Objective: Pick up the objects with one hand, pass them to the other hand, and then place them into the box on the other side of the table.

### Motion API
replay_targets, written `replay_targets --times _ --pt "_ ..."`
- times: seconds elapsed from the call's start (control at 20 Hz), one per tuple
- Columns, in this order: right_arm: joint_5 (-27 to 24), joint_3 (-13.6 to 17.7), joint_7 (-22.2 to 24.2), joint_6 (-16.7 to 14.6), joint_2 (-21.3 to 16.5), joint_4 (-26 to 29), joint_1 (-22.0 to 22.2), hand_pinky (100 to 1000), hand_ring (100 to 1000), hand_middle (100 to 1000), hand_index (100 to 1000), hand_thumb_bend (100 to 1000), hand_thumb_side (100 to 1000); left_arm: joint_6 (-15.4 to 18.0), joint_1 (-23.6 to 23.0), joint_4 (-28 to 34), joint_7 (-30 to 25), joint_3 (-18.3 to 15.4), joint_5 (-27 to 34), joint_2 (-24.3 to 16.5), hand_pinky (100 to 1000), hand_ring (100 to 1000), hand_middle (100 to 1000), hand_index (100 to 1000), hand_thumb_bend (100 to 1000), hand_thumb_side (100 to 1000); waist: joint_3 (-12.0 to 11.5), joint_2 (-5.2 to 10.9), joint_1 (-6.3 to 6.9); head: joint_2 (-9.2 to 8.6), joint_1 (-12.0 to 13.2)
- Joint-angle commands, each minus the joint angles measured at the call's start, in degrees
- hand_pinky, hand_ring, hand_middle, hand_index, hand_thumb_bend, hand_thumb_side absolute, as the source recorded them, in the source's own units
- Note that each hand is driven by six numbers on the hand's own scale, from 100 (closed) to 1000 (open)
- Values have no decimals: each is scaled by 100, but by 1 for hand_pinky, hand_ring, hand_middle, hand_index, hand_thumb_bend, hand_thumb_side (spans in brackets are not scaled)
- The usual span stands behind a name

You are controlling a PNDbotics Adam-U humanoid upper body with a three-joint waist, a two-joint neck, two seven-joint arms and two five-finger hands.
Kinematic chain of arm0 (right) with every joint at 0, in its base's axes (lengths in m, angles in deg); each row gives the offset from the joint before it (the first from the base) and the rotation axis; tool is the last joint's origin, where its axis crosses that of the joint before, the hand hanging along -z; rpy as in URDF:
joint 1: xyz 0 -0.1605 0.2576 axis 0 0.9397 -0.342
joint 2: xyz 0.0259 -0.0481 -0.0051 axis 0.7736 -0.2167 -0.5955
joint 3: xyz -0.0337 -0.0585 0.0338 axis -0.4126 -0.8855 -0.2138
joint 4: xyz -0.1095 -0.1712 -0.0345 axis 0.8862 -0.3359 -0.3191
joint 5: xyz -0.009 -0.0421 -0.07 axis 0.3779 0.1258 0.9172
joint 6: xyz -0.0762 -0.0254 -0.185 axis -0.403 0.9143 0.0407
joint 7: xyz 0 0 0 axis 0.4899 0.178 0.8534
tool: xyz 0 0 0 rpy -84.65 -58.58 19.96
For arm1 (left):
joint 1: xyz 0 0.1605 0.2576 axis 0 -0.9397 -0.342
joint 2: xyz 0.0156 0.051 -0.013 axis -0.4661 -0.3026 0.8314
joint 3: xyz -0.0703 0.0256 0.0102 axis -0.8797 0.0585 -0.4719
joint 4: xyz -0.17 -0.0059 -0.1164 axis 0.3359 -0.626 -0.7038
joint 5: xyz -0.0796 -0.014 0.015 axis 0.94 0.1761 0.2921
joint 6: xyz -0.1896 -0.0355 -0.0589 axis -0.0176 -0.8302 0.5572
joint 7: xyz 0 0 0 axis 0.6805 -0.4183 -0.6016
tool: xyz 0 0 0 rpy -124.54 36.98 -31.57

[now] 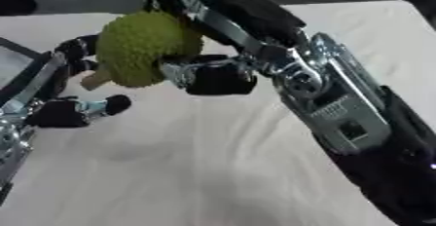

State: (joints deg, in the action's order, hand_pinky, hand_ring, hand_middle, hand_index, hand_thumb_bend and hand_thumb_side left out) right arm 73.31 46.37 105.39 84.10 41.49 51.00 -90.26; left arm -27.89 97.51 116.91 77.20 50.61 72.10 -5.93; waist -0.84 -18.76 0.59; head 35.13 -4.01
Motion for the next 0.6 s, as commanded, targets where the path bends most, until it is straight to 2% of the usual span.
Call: replay_targets --times 0.05,0.35,0.6 --pt "1 53 62 49 1 119 -129 703 643 502 570 100 100 77 96 153 -59 60 -50 13 715 855 757 875 776 489 4 262 71 -1 -24" --pt "65 33 263 151 57 119 -175 704 644 502 570 100 100 261 111 210 -102 116 -7 63 717 855 758 874 800 486 3 263 64 15 -48" --pt "93 38 514 340 77 119 -142 703 642 500 568 100 100 421 104 276 88 123 69 100 714 853 755 871 800 472 0 260 58 16 -47"
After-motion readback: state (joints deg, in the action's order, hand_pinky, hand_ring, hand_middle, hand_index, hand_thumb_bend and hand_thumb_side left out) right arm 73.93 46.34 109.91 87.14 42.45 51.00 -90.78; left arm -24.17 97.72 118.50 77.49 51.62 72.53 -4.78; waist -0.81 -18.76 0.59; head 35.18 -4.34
